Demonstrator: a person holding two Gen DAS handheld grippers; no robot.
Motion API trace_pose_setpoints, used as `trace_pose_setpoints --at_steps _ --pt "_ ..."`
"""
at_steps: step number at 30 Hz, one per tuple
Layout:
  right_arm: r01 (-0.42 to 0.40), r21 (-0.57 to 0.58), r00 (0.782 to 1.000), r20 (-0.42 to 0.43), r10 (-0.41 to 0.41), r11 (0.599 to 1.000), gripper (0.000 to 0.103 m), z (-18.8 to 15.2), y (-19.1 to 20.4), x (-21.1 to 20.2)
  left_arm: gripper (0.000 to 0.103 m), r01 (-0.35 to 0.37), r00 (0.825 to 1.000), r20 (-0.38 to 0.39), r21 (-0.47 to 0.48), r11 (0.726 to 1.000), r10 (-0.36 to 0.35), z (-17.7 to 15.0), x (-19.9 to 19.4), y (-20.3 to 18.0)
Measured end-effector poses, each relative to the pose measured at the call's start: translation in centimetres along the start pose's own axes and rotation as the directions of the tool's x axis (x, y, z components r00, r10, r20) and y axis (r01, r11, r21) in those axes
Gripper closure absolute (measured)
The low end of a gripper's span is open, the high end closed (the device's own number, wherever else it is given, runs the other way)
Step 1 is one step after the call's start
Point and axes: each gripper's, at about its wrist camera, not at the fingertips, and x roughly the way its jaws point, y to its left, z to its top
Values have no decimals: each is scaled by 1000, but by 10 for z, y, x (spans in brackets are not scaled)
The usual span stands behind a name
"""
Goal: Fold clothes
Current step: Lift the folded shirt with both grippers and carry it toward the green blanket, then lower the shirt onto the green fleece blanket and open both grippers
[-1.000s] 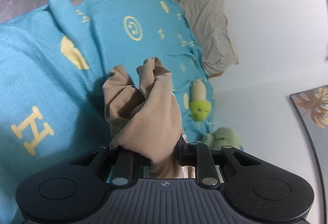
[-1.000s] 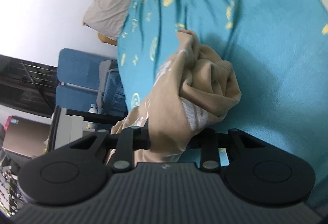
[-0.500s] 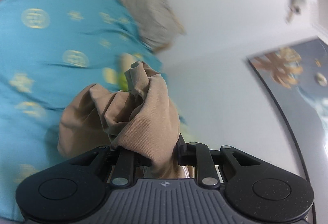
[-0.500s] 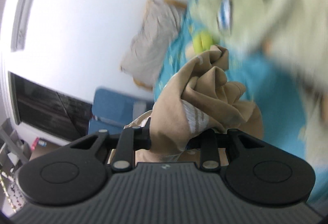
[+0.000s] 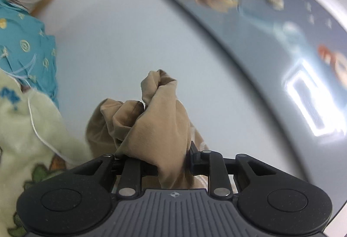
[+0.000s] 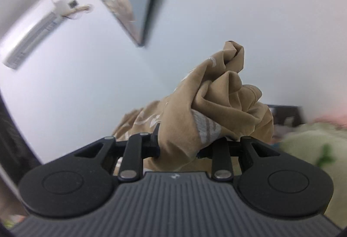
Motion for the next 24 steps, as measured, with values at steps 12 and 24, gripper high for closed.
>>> trace_pose_setpoints --at_steps 12,24 --pt "191 50 960 -216 -176 980 68 -150 -94 5 55 -190 949 -224 150 970 221 -129 -21 106" --pt "310 151 911 -328 -248 939 65 -108 -62 -44 0 -318 920 -75 431 845 384 -77 -89 -7"
